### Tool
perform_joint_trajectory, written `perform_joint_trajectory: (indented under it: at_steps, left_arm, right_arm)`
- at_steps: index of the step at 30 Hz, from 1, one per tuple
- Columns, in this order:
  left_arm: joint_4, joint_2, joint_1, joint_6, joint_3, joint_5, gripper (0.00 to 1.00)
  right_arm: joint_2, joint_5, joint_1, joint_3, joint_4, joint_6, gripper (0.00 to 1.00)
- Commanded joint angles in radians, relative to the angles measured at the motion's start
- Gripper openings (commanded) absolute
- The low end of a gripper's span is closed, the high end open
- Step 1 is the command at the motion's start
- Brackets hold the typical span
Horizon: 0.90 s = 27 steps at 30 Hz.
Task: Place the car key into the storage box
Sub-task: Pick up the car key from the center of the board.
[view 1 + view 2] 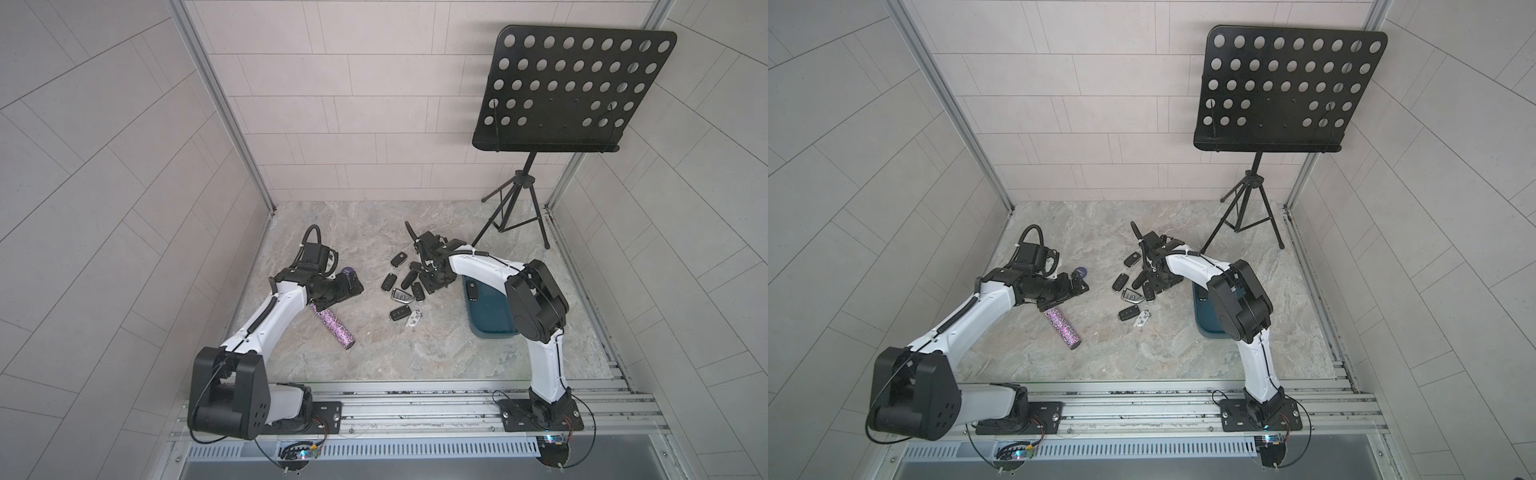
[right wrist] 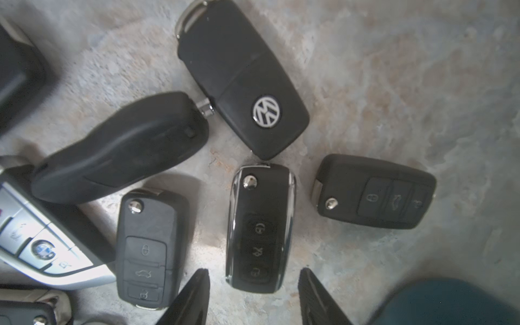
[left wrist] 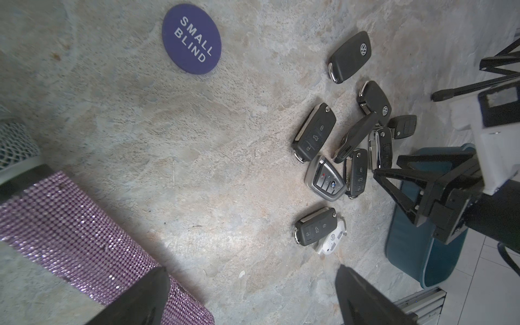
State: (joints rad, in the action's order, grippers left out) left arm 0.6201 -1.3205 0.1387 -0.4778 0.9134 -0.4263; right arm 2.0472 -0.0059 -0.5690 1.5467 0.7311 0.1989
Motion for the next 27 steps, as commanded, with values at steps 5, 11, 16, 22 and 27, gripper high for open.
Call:
perform_joint_trajectory:
  at_steps: [5, 11, 16, 22, 27]
  left_arm:
    - [0.029, -0.003, -0.006, 0.008, 0.013, 0.009, 1.00]
    - [0.033, -0.002, -0.007, 0.006, 0.013, 0.011, 1.00]
    - [0.034, 0.001, -0.007, 0.003, 0.012, 0.015, 1.00]
    - [0.036, 0.004, -0.007, 0.001, 0.010, 0.019, 1.00]
    - [0.032, 0.002, -0.005, -0.004, 0.010, 0.018, 1.00]
  right_arm:
    - [0.035, 0.002, 0.011, 0.055, 0.016, -0.008, 0.55]
    - [0.080, -0.009, 0.011, 0.078, 0.009, 0.006, 0.54]
    - [0.099, -0.014, 0.011, 0.074, 0.001, 0.014, 0.51]
    - [0.105, -0.013, 0.010, 0.066, -0.005, 0.025, 0.43]
    - [0.099, -0.005, 0.011, 0.061, -0.004, 0.034, 0.31]
